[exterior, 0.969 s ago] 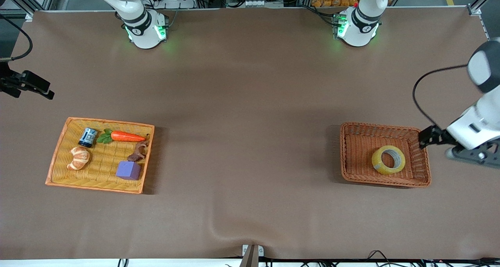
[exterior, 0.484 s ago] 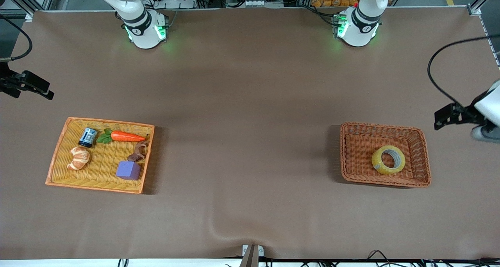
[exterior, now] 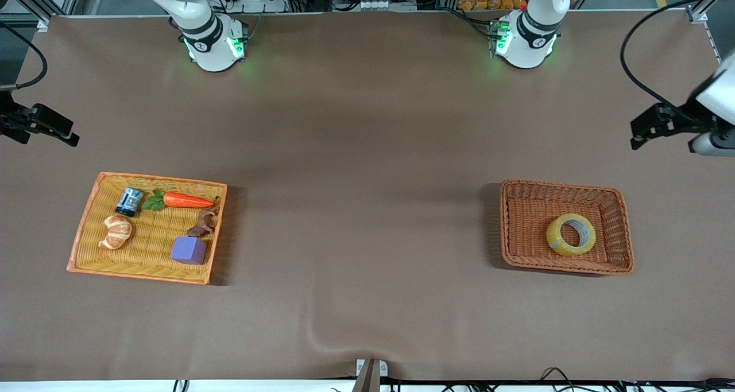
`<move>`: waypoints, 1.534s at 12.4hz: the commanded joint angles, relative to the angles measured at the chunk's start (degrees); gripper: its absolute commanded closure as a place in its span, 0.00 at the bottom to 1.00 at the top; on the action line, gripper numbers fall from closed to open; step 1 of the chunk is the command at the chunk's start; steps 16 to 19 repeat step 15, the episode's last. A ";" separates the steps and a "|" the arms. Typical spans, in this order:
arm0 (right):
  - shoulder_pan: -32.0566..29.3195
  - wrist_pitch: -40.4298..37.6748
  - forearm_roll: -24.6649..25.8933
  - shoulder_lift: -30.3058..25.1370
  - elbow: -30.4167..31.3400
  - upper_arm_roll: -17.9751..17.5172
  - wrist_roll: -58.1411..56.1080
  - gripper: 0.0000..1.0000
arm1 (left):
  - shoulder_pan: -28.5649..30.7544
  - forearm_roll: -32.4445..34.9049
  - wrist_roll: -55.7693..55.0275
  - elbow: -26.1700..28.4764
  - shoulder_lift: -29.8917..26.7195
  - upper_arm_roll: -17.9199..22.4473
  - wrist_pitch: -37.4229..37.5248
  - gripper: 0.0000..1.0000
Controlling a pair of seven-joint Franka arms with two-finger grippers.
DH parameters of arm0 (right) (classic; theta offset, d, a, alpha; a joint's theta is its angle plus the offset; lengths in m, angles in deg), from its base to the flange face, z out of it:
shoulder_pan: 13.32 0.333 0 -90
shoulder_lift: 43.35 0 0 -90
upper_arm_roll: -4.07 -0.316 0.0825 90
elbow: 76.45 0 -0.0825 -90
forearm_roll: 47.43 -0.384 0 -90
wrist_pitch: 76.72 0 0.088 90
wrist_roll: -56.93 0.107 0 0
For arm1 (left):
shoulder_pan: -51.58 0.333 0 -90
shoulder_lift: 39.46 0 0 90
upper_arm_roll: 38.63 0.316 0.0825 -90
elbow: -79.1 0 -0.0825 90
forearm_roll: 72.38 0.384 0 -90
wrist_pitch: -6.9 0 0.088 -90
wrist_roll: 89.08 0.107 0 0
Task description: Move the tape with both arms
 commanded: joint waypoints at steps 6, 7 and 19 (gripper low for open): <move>0.16 -0.80 -0.02 0.37 -0.96 -0.09 0.91 0.00 | -1.67 -0.23 -0.47 1.36 -1.33 2.23 -0.26 0.00; 0.16 -0.80 -0.02 0.37 -0.96 -0.09 0.83 0.00 | -1.67 -0.15 -0.38 1.09 -1.15 2.23 -0.17 0.00; 0.16 -0.89 -0.02 0.37 -0.96 -0.09 0.74 0.00 | -1.24 -0.94 -0.12 0.56 -0.97 2.14 3.61 0.00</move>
